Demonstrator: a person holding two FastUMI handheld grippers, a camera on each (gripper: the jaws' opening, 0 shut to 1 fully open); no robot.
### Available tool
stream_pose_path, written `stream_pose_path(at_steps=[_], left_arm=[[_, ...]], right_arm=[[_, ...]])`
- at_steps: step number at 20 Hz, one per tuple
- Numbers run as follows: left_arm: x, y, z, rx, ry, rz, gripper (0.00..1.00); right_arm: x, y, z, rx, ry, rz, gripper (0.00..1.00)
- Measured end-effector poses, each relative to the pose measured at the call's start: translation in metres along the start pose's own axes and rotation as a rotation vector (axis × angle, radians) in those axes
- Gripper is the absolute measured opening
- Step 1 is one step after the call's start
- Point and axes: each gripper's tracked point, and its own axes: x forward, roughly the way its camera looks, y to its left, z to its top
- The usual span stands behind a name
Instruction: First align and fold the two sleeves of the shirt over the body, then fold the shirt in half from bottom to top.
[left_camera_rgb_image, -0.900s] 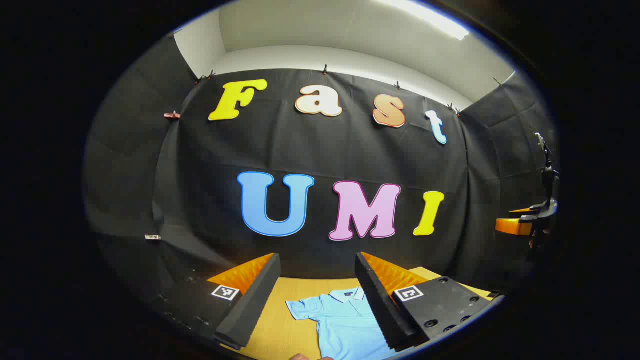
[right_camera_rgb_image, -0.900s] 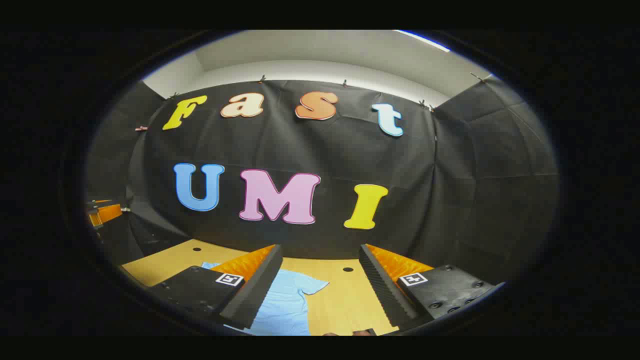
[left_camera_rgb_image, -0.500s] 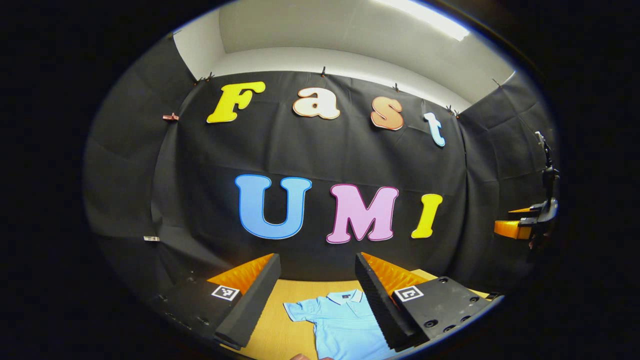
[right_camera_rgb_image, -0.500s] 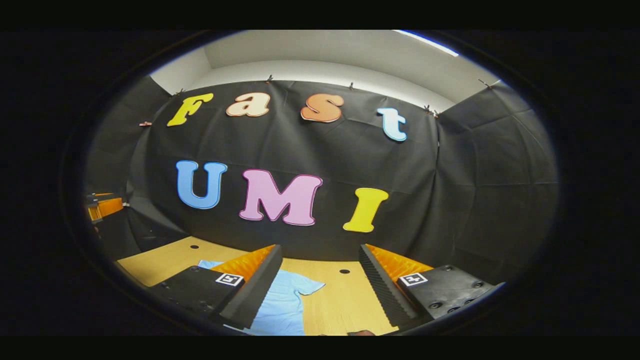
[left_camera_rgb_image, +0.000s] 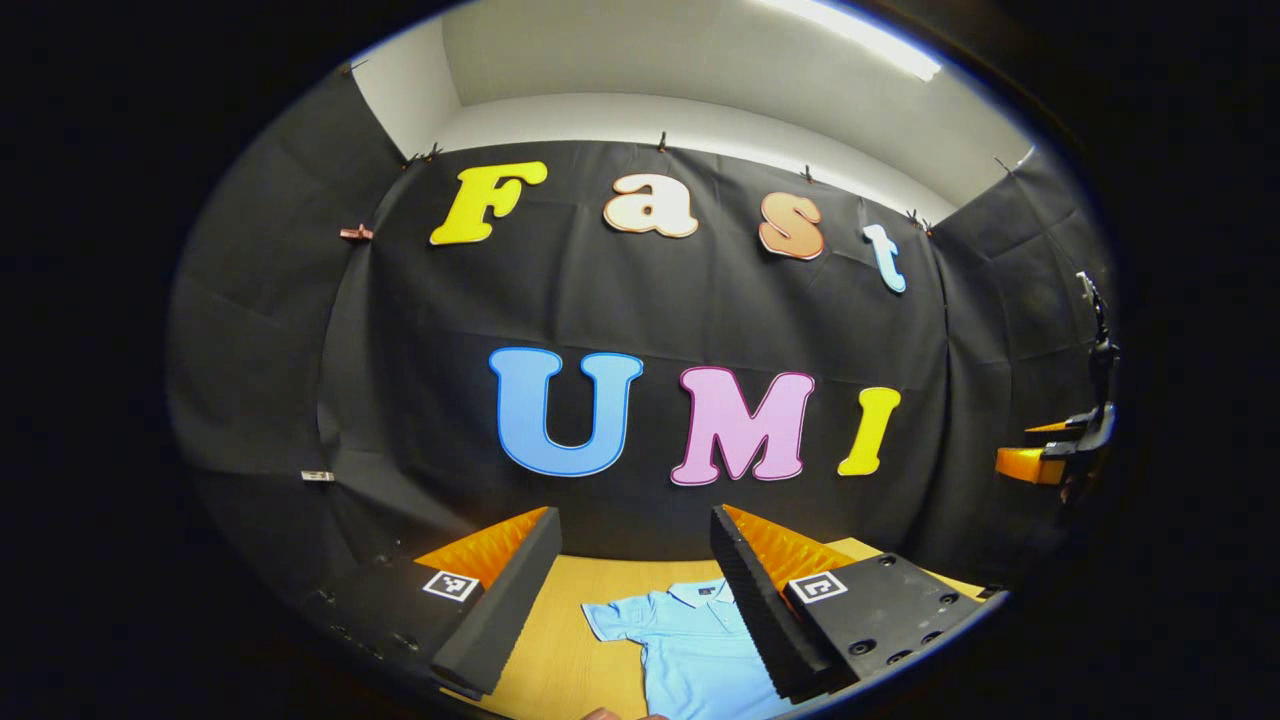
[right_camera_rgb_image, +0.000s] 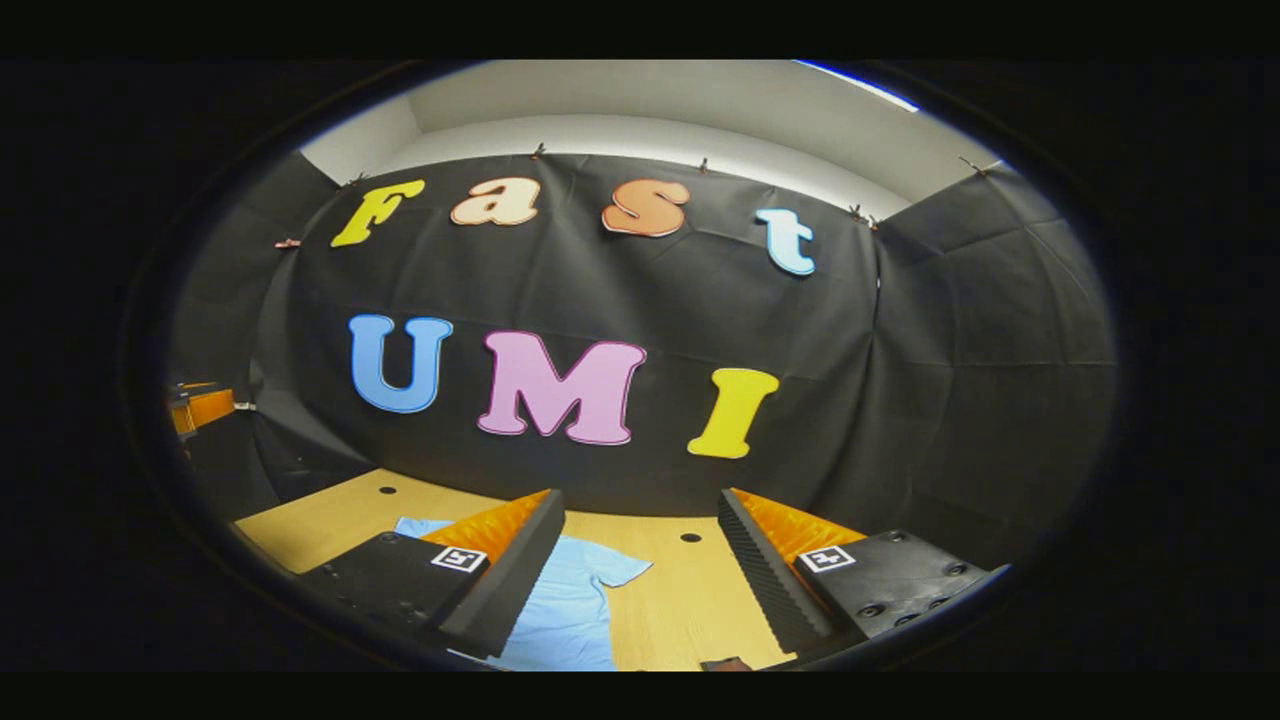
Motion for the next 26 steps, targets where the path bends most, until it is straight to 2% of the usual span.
stream_pose_path(at_steps=[4,10,15,17,19,22,26], left_arm=[[0.000,0.008,-0.012,-0.005,0.024,-0.008,0.97],[0.021,0.013,-0.027,0.011,0.060,0.016,0.97],[0.067,-0.006,-0.045,0.010,0.109,-0.001,0.97],[0.092,-0.011,-0.054,0.052,0.142,0.012,0.97],[0.118,-0.029,-0.069,0.045,0.180,-0.008,0.97],[0.153,-0.052,-0.097,0.013,0.249,-0.029,0.97],[0.177,-0.055,-0.130,0.021,0.321,0.033,0.97]], right_arm=[[0.026,0.010,-0.004,-0.002,0.028,0.053,0.97],[0.109,0.015,-0.060,0.007,0.148,0.119,0.97],[0.219,0.000,-0.170,-0.075,0.307,0.162,0.97],[0.259,-0.003,-0.214,-0.071,0.369,0.179,0.97],[0.294,-0.004,-0.258,-0.062,0.441,0.192,0.97],[0.332,-0.005,-0.324,-0.045,0.560,0.221,0.97],[0.356,-0.004,-0.406,-0.028,0.732,0.250,0.97]])
